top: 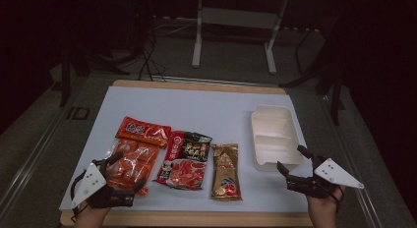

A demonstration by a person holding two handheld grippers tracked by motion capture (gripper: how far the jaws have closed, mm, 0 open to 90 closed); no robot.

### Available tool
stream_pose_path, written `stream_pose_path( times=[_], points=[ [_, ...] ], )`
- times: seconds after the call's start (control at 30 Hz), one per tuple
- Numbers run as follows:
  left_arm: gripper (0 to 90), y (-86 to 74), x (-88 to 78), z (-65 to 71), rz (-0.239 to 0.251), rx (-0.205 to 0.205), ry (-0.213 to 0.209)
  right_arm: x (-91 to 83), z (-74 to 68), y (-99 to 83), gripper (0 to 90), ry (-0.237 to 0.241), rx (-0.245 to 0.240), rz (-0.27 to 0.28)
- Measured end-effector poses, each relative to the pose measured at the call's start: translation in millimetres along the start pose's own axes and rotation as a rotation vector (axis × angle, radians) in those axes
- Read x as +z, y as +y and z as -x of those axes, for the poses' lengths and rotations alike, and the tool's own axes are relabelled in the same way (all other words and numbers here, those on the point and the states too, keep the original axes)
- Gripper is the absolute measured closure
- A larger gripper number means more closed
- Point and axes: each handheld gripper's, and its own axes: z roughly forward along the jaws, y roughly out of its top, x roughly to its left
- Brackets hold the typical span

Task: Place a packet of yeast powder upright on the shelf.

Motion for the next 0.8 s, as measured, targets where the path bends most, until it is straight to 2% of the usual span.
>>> stream_pose_path(
  times=[0.1,0.17,0.27,0.4,0.57,0.63,0.7,0.8],
  points=[
    [0.2,-0.6,-0.7,0.0,0.004,0.0,-0.002,-1.3,-1.2,1.6,12.7,0.002,0.003,-0.001],
    [0.2,-0.9,-0.6,-0.1,0.008,-0.005,-0.004,-3.1,-2.3,3.5,12.2,-0.015,-0.007,-0.006],
    [0.2,-1.6,0.9,0.4,0.006,-0.008,-0.013,-4.8,-3.0,4.9,12.0,0.005,0.006,-0.001],
    [0.2,-2.9,3.4,2.0,-0.002,-0.012,-0.026,-5.2,-5.1,6.9,11.3,-0.001,0.002,-0.01],
    [0.2,-2.8,5.3,4.7,0.003,-0.009,-0.044,-5.8,-5.5,11.4,10.9,0.021,0.008,-0.016],
    [0.2,-2.0,5.1,5.0,0.013,-0.02,-0.053,-6.8,-5.5,14.4,10.5,0.035,0.02,-0.017],
    [0.2,-1.3,4.9,4.3,0.014,-0.027,-0.05,-8.6,-6.7,18.5,9.7,0.05,0.015,-0.011],
    [0.2,0.0,3.5,1.1,0.044,-0.053,-0.059,-8.8,-7.2,28.7,9.7,0.052,-0.006,-0.009]
  ],
)
